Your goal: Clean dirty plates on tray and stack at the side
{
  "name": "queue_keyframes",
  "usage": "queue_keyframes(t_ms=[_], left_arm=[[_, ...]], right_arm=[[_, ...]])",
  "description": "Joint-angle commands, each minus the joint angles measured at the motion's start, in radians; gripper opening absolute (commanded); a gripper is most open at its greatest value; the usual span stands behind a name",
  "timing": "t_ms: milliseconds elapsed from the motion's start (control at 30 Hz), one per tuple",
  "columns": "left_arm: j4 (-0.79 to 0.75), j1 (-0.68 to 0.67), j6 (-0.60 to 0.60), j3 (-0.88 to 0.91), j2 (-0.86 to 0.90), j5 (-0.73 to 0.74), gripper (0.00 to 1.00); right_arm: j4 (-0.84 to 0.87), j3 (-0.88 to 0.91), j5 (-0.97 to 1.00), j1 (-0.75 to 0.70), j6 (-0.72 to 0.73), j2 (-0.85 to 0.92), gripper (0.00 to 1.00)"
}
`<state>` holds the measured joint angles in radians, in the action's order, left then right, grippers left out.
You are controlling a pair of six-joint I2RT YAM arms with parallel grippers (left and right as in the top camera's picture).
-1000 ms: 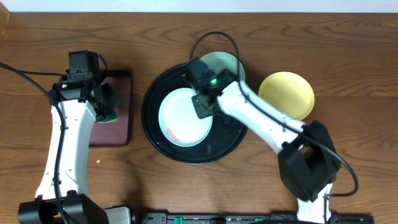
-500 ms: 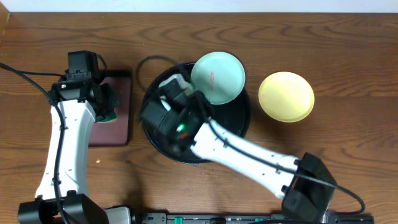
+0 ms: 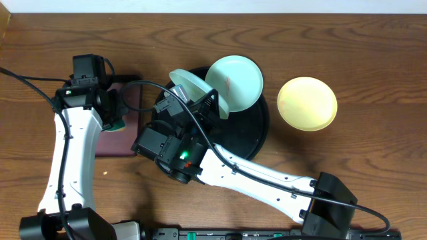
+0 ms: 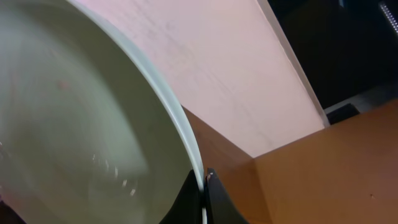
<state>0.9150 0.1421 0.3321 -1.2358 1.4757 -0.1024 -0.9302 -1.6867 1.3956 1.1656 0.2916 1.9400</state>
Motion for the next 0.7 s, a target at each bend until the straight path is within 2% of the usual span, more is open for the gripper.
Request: queue_keyframes(t_ms=[0,167,367,600,667], left_arm=[[0.000,0.003,-0.021,-0.012,0.008,0.006,0.07],[0.000,0.003,-0.021,-0.012,0.008,0.006,0.07],[0.000,0.003,-0.021,-0.012,0.008,0.006,0.07],[0.001,0.003,-0.021,-0.012,0.008,0.006,0.07],[0.001,0.003,-0.021,-0.012,0.008,0.006,0.08]], right_arm=[[-0.007,-0.019,-0.061,-0.012,-0.001,-0.032,0.01],[-0.044,-0.015,-0.449,-0.085,-0.001,-0.032,0.01],[-0.031,-0.015,-0.803,-0.200,-0.001,-0.039,0.01],[-0.002,-0.015,-1.413,-0.496,-0.039,-0.121,0.01],[-0.005,-0.015,-1.499,-0.573,-0.039,-0.137,0.01]])
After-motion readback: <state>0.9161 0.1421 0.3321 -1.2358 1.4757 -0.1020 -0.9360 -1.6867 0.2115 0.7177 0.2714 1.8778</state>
